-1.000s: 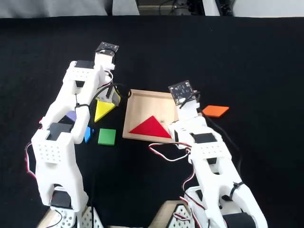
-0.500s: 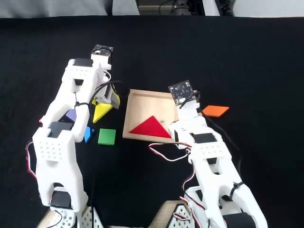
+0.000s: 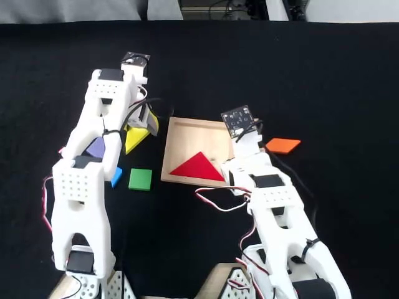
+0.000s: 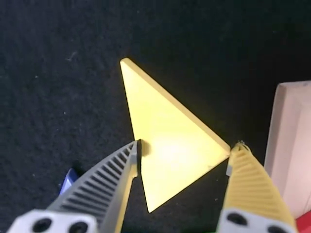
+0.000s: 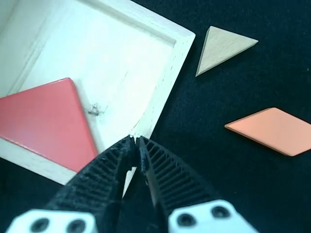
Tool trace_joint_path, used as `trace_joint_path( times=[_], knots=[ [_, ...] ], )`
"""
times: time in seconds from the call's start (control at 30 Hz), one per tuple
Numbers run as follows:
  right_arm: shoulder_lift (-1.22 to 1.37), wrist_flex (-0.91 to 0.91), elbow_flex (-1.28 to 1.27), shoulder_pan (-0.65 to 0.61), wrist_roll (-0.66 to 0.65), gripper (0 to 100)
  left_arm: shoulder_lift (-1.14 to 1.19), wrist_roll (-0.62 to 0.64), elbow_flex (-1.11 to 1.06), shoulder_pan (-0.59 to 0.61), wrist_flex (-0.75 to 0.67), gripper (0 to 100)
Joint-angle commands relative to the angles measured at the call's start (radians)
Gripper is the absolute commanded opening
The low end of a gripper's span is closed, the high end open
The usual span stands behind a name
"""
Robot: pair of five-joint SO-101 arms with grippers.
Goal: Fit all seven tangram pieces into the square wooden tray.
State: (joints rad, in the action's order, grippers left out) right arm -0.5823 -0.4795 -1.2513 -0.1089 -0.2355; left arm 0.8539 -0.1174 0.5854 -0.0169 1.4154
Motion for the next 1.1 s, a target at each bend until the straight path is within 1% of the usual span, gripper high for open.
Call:
trace_joint_path(
  times=[0.0, 0.13, 0.27, 0.43, 0.6, 0.7, 0.93, 1.07],
  knots=[
    [-0.033, 0.015, 0.005, -0.015, -0.009, 1.1, 0.083, 0.006, 0.122, 0.001, 0.063, 29],
    [-0.033, 0.015, 0.005, -0.015, -0.009, 1.1, 0.157, 0.005, 0.269, -0.008, 0.141, 25],
    [-0.033, 0.015, 0.005, -0.015, -0.009, 1.1, 0.212, 0.005, 0.392, -0.035, 0.198, 25],
    [-0.033, 0.015, 0.005, -0.015, -0.011, 1.1, 0.264, 0.006, 0.456, -0.035, 0.204, 25],
    [-0.033, 0.015, 0.005, -0.015, -0.011, 1.1, 0.261, 0.028, 0.527, -0.048, 0.305, 25],
    [-0.033, 0.015, 0.005, -0.015, -0.011, 1.1, 0.269, 0.025, 0.605, -0.047, 0.336, 25],
    [-0.033, 0.015, 0.005, -0.015, -0.011, 1.1, 0.321, 0.025, 0.631, 0.013, 0.341, 25],
    [-0.033, 0.015, 0.004, -0.015, -0.011, 1.1, 0.292, 0.032, 0.622, 0.001, 0.347, 25]
  ],
)
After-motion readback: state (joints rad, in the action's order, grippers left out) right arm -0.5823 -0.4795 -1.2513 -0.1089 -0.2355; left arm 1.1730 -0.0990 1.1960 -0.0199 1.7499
